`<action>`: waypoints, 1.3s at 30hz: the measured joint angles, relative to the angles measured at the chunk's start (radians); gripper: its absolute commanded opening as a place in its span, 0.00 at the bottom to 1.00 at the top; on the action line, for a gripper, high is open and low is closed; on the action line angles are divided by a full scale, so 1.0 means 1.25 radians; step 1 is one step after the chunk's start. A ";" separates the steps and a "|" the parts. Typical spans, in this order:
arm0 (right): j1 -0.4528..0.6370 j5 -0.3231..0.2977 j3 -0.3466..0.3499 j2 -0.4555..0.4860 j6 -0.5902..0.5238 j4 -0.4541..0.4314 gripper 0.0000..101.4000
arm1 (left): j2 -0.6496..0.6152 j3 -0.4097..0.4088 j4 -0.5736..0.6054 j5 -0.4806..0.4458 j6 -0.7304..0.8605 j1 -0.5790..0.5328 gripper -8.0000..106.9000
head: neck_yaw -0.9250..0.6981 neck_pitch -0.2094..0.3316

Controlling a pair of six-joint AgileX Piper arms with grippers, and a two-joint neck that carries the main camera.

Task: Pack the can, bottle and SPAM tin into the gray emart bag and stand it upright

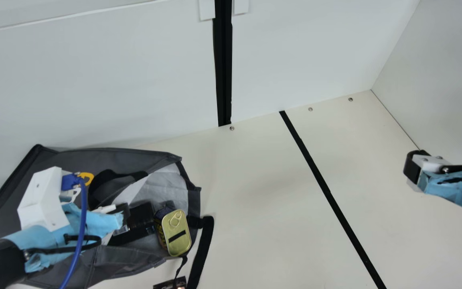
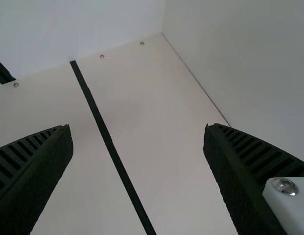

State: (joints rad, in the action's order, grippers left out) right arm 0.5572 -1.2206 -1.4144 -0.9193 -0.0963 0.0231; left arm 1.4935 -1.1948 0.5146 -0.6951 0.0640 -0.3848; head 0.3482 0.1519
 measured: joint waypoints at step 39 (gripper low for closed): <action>-0.028 0.091 0.204 -0.106 -0.421 0.283 0.94 | 0.000 0.000 0.000 0.000 0.000 0.000 0.00 | 0.000 0.000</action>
State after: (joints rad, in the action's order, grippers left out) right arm 0.5226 -1.1069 -1.1593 -1.0519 -0.6228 0.3771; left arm 1.4935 -1.1948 0.5146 -0.6951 0.0640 -0.3848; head 0.3482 0.1519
